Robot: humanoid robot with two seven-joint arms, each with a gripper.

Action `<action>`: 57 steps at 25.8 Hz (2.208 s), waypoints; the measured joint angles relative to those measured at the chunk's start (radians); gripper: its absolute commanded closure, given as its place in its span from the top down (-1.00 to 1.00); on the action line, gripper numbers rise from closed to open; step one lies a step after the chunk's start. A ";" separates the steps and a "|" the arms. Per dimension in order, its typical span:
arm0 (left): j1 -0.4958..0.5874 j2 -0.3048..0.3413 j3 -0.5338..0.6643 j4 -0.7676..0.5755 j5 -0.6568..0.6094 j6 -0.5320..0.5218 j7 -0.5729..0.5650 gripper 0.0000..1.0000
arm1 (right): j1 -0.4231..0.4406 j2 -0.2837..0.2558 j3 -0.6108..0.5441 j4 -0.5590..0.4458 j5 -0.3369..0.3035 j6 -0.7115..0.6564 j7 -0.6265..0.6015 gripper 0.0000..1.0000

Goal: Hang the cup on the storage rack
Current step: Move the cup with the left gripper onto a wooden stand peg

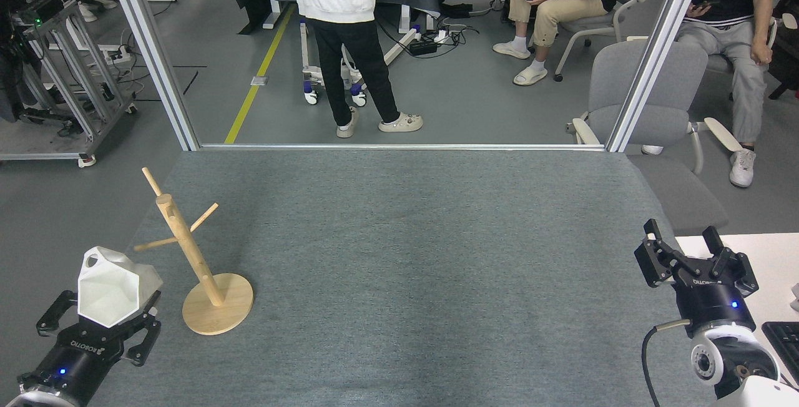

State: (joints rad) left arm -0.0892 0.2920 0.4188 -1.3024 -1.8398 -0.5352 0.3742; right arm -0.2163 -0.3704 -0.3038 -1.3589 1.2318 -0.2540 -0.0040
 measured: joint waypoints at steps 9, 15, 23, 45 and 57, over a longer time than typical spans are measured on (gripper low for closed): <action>-0.023 0.018 0.000 0.015 -0.028 -0.008 -0.024 -0.59 | 0.000 0.001 0.000 0.001 0.000 -0.001 0.001 0.98; -0.027 0.043 -0.010 0.017 -0.071 -0.017 -0.027 -0.58 | 0.000 0.002 0.000 0.001 0.000 -0.001 0.001 0.99; -0.029 0.065 -0.020 0.007 -0.131 -0.026 -0.027 -0.58 | 0.003 0.022 0.009 -0.003 0.002 -0.002 0.001 0.98; -0.076 0.080 -0.078 0.002 -0.354 -0.020 -0.032 -0.57 | 0.064 0.084 0.102 -0.131 0.006 -0.001 0.001 0.98; -0.081 0.075 -0.167 0.013 -0.378 0.039 -0.028 0.03 | 0.064 0.081 0.099 -0.124 0.005 0.000 0.001 0.99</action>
State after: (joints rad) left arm -0.1699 0.3668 0.2518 -1.2892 -2.2180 -0.4960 0.3463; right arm -0.1519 -0.2894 -0.2051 -1.4830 1.2364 -0.2543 -0.0031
